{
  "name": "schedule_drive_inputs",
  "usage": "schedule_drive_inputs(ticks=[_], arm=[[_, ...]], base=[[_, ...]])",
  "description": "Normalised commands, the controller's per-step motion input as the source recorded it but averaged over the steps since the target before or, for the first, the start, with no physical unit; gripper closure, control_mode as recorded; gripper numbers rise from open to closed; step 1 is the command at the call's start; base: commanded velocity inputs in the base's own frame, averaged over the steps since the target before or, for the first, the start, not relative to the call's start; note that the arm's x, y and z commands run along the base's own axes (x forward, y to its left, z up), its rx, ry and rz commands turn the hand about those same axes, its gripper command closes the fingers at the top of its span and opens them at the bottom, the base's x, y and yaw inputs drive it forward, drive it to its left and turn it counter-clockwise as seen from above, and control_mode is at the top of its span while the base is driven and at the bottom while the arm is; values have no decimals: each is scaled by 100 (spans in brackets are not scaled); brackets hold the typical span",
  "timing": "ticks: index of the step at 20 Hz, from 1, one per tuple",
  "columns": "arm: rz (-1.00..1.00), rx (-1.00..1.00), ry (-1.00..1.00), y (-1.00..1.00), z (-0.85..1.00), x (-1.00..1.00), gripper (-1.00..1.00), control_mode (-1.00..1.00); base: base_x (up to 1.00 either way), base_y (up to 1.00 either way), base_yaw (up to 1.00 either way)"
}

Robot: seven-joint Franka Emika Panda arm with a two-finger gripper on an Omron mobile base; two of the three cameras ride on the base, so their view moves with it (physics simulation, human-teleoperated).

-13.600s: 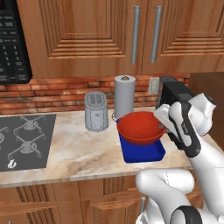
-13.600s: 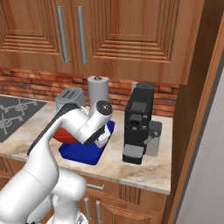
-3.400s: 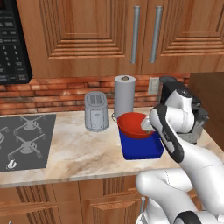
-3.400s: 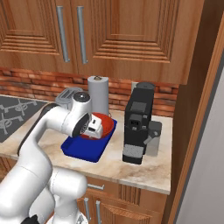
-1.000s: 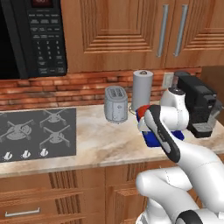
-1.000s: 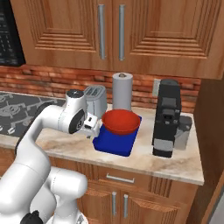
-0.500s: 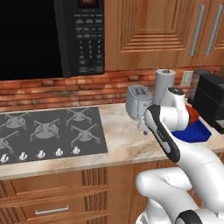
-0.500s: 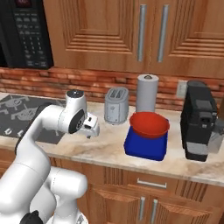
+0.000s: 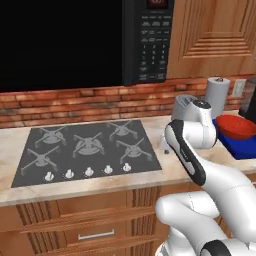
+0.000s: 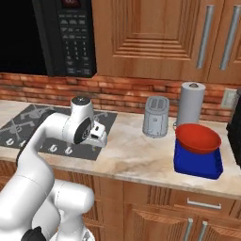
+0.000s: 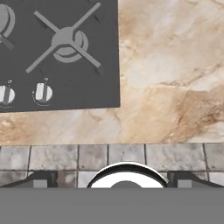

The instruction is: Place the two vegetables and bowl onto the tray for setting up a vegetable dip station.

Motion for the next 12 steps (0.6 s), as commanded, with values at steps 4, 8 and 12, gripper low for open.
schedule_drive_inputs(ticks=[4, 8, 12], arm=[[0, 0, 0, 0, 0, 0, -100, 100], [0, 0, 0, 0, 0, 0, -100, 100], [0, 0, 0, 0, 0, 0, -100, 100]], base=[[-6, 69, 0], [-8, 65, 0], [-7, 63, 0]])
